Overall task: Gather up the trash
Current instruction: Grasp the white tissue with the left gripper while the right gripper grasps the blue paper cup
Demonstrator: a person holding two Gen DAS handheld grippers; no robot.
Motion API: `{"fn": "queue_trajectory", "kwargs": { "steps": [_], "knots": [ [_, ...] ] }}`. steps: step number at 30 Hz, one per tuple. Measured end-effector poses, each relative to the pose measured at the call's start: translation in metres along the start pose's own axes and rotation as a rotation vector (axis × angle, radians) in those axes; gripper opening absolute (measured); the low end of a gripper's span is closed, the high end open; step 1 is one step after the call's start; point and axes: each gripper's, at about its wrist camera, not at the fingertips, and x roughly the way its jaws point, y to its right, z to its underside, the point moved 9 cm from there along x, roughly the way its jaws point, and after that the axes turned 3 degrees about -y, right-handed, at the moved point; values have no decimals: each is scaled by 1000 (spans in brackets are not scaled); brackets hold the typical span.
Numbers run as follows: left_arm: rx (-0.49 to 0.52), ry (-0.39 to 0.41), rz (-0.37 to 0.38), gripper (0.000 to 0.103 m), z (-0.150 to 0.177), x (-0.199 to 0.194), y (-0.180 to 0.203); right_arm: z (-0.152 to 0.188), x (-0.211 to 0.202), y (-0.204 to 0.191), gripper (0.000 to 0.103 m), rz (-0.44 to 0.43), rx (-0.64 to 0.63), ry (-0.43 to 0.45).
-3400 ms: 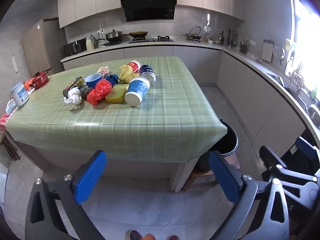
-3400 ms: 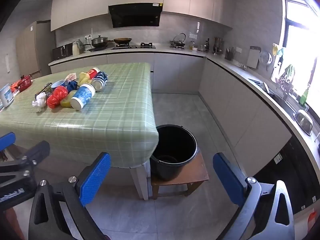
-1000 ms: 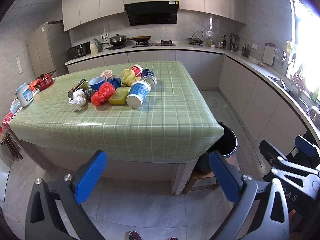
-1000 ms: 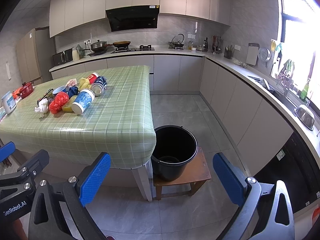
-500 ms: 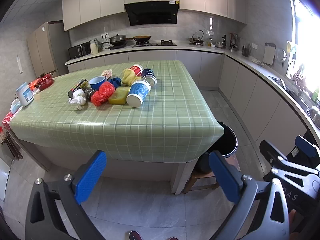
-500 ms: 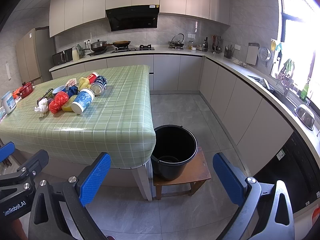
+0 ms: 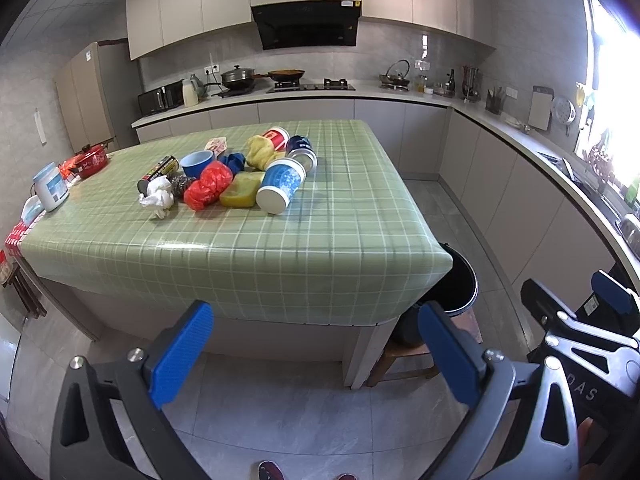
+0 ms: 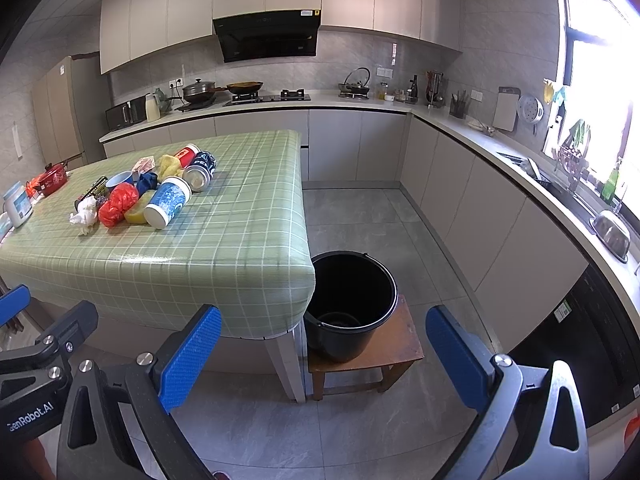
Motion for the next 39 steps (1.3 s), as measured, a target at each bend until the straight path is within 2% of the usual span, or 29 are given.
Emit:
{"fn": "queue_trajectory", "kwargs": {
  "steps": [9,14,26,34,39],
  "knots": [
    [-17,-10,-24,103,0,8,-13,-6,7,-16,103,-9,-19,0],
    [-42,-19,-60,103,1,14,-36,-11,17,-35,103,-37,-29,-3],
    [-109,-54,-103,103,-18,53,-128,-32,49,-120,103,-59,-61,-33],
    [-98,-55,-119,103,-42,85,-196,-55,74,-192,103,-49,-44,-42],
    [-80,-70,-121,103,-56,108,-230,-64,87,-222,103,-34,-17,-56]
  ]
}}
